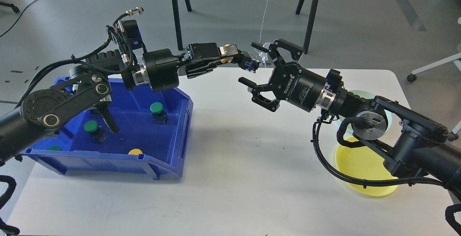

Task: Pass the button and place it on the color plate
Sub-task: 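Grasp the button with the right gripper and release the left gripper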

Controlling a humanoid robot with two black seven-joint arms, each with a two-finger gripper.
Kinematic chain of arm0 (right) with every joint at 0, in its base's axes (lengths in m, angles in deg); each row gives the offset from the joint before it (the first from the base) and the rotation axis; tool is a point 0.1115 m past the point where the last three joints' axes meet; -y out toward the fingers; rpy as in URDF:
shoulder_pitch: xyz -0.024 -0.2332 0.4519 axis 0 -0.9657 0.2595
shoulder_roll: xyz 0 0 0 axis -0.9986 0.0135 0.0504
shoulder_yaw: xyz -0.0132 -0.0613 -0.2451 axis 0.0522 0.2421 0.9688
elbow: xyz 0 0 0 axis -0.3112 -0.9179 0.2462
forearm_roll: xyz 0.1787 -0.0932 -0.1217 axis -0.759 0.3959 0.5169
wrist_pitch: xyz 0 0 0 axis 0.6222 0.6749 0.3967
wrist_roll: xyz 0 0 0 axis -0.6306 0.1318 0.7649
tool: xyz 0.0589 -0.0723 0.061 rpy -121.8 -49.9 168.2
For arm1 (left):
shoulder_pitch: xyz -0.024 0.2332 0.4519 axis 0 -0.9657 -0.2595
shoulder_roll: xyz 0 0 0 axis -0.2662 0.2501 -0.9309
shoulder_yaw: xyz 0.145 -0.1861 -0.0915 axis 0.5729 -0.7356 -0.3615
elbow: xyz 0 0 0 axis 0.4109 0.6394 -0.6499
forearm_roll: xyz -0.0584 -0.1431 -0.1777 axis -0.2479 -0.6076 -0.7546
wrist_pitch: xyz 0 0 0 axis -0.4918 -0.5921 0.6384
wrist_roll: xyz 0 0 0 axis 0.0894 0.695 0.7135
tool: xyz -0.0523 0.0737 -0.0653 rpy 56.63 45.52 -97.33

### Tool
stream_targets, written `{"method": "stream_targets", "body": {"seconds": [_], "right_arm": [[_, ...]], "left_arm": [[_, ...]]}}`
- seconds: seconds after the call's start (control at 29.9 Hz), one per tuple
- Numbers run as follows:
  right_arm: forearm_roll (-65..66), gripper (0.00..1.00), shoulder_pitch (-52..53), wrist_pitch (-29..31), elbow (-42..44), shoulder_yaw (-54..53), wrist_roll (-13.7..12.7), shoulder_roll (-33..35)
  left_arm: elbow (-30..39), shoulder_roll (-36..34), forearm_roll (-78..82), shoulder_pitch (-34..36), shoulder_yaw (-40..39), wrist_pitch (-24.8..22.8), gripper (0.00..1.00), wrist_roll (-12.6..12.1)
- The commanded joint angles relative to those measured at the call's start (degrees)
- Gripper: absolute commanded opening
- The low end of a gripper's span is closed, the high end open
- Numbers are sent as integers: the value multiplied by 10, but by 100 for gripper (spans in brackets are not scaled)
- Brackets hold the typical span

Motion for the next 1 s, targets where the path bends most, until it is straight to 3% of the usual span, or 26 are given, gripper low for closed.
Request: {"method": "stream_targets", "body": {"seconds": [0.0,0.33,0.57,0.8,0.97], "right_arm": [[1,51,-1,0,1,0,2,-2],[3,16,-8,0,2,0,1,-6],[2,6,-9,0,1,-1,0,-6],[1,1,-9,0,1,-2,0,-3],[0,1,-10,0,1,-7,0,1]], "left_arm": [[0,0,-1,1,0,0,8,0],[0,0,0,1,0,0,8,0],[0,1,0,1,0,0,12,0],[0,3,-26,0,-1,0,60,0],[-4,0,-41,1,0,0,68,0]]}}
